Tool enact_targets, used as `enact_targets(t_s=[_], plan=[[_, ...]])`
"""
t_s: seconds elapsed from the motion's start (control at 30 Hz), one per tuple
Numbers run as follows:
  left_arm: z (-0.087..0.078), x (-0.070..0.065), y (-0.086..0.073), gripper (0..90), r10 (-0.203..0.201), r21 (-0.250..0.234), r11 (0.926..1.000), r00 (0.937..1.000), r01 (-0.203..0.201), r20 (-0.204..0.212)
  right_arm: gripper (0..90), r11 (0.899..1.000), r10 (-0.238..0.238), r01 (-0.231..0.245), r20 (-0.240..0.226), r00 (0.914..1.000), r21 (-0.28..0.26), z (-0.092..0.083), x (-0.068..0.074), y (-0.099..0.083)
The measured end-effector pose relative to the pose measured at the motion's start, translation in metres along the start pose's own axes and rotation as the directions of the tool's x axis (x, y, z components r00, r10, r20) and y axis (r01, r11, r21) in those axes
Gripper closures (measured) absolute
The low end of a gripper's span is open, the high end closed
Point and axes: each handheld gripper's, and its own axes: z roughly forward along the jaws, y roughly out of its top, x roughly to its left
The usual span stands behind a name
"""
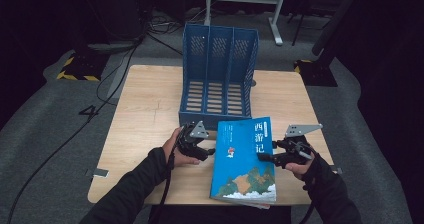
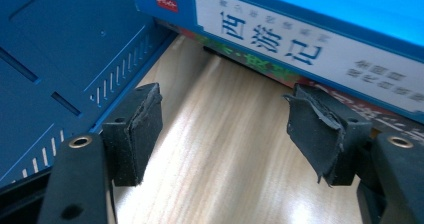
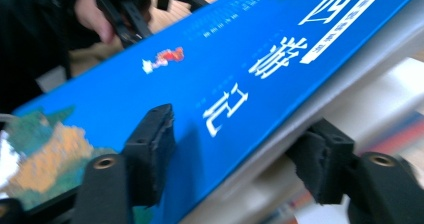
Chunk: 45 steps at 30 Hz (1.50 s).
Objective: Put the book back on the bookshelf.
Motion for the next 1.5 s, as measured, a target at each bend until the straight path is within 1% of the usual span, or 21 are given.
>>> enact_targets(t_s=[0.07,0.23,0.43,0.53,0.63,0.73,0.77,0.8,0.83,0.87,0.97,1.03,1.1,1.17,1.2,1.23,1.27,1.3,1.37,1.4,1.5], plan=[[0.001,0.001,-0.001,31.0,-0.009,-0.005,0.9999,0.9999,0.009,0.004,45.5,1.000,0.014,-0.015,-0.044,0.9989,-0.006,0.006,-0.004,0.003],[0.005,0.006,0.001,32.0,-0.023,-0.003,0.9997,0.9997,0.023,-0.003,53.7,1.000,0.015,-0.015,-0.087,0.9961,0.003,0.021,-0.005,0.010],[0.010,0.009,0.000,35.4,-0.033,-0.013,0.9994,0.9995,0.033,0.000,62.4,1.000,-0.019,0.017,-0.092,0.9956,-0.020,0.026,-0.005,0.013],[0.011,0.008,0.000,44.8,-0.026,-0.019,0.9995,0.9995,0.026,0.017,65.7,0.998,-0.054,0.051,-0.077,0.9956,-0.034,0.026,-0.001,0.016],[0.010,0.009,-0.001,52.9,-0.027,-0.030,0.9992,0.9991,0.028,0.033,67.2,0.996,-0.067,0.062,-0.079,0.9946,-0.062,0.027,0.002,0.017],[0.005,0.010,-0.001,58.3,-0.025,-0.074,0.9968,0.9978,0.030,0.060,67.5,0.993,-0.089,0.083,-0.080,0.9928,-0.083,0.026,0.005,0.018],[0.003,0.009,0.000,64.3,-0.022,-0.082,0.9963,0.9974,0.028,0.068,67.9,0.989,-0.114,0.107,-0.075,0.9907,-0.099,0.025,0.008,0.020],[-0.002,0.009,0.000,66.4,-0.036,-0.114,0.9924,0.9945,0.047,0.098,68.0,0.988,-0.121,0.113,-0.072,0.9901,-0.109,0.023,0.010,0.021],[-0.002,0.009,0.000,67.4,-0.036,-0.114,0.9924,0.9945,0.047,0.098,68.0,0.988,-0.121,0.113,-0.072,0.9901,-0.109,0.023,0.010,0.021],[-0.007,0.009,0.002,69.6,-0.040,-0.136,0.9891,0.9914,0.057,0.125,68.4,0.982,-0.143,0.134,-0.067,0.9874,-0.130,0.020,0.014,0.022],[-0.011,0.009,0.004,71.6,-0.049,-0.154,0.9855,0.9887,0.070,0.142,68.6,0.978,-0.159,0.149,-0.058,0.9856,-0.148,0.017,0.018,0.023],[-0.015,0.009,0.008,79.3,-0.064,-0.193,0.9762,0.9821,0.099,0.177,69.0,0.970,-0.186,0.178,-0.034,0.9820,-0.169,0.012,0.023,0.024],[-0.017,0.010,0.010,79.6,-0.063,-0.203,0.9741,0.9819,0.100,0.179,69.1,0.966,-0.196,0.188,-0.026,0.9802,-0.179,0.010,0.024,0.024],[-0.020,0.013,0.015,82.4,-0.084,-0.249,0.9587,0.9726,0.138,0.217,69.7,0.955,-0.220,0.214,-0.005,0.9756,-0.204,0.005,0.026,0.027],[-0.022,0.014,0.017,83.4,-0.083,-0.260,0.9554,0.9715,0.141,0.222,69.8,0.952,-0.226,0.221,0.001,0.9742,-0.213,0.004,0.027,0.027],[-0.022,0.014,0.017,84.4,-0.083,-0.260,0.9554,0.9715,0.141,0.222,69.8,0.952,-0.226,0.221,0.001,0.9742,-0.213,0.004,0.027,0.027],[-0.023,0.014,0.020,84.4,-0.074,-0.264,0.9558,0.9755,0.129,0.207,69.9,0.947,-0.235,0.232,0.012,0.9720,-0.222,0.002,0.027,0.028],[-0.025,0.015,0.023,85.2,-0.067,-0.270,0.9550,0.9764,0.123,0.205,70.0,0.942,-0.246,0.245,0.024,0.9690,-0.230,0.000,0.028,0.029],[-0.029,0.017,0.027,86.2,-0.064,-0.302,0.9438,0.9711,0.134,0.230,70.7,0.930,-0.265,0.268,0.046,0.9631,-0.252,-0.002,0.029,0.031],[-0.031,0.018,0.029,86.5,-0.059,-0.313,0.9404,0.9713,0.132,0.231,70.9,0.925,-0.270,0.273,0.048,0.9616,-0.262,-0.004,0.029,0.031],[-0.040,0.023,0.041,89.0,-0.040,-0.341,0.9326,0.9731,0.118,0.227,72.4,0.902,-0.308,0.317,0.076,0.9483,-0.294,-0.008,0.032,0.033]])
